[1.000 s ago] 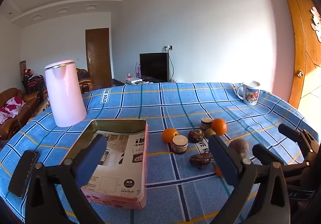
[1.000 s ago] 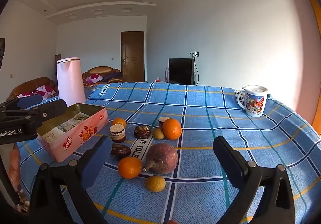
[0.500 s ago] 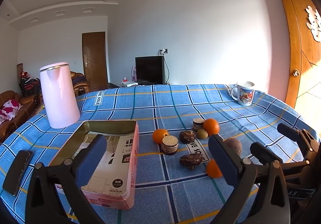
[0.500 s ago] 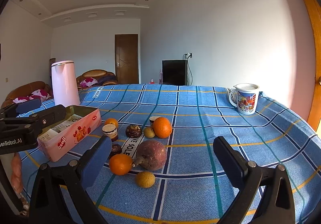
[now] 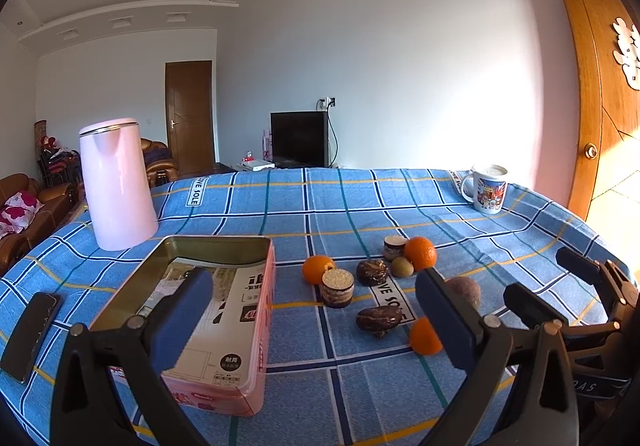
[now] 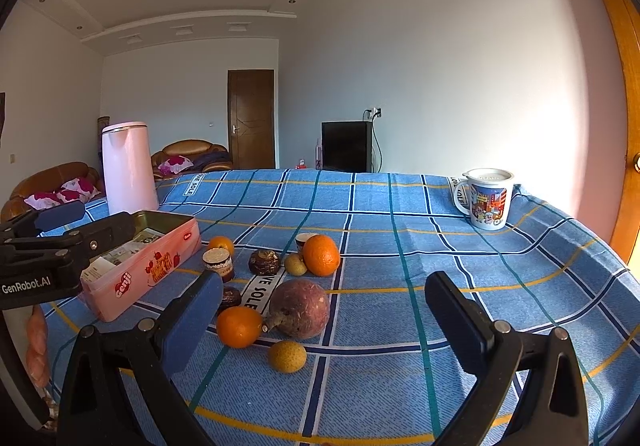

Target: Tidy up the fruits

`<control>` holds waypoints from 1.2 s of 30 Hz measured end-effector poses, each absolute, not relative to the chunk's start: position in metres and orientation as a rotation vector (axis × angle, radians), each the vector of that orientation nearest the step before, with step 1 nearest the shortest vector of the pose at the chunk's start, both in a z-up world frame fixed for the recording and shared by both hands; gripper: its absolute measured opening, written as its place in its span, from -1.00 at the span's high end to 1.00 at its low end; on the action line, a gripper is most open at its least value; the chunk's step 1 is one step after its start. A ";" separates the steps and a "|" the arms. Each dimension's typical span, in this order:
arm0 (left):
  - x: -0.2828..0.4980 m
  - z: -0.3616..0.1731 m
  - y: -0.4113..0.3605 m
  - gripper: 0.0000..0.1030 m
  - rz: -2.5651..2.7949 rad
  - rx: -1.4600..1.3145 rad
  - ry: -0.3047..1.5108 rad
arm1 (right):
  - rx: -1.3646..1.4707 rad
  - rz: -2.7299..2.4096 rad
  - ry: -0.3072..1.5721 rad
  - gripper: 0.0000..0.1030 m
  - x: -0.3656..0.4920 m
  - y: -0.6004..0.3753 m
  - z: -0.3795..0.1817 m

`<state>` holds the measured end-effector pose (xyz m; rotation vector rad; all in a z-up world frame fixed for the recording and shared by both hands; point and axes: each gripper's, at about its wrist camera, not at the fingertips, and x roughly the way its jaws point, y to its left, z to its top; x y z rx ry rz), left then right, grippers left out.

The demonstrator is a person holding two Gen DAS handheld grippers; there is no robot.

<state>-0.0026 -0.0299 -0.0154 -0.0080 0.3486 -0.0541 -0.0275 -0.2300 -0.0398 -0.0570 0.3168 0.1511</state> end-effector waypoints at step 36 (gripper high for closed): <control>-0.003 -0.031 -0.045 -1.00 -0.139 -0.003 0.392 | -0.047 0.141 0.374 -0.98 -0.029 -0.244 -0.057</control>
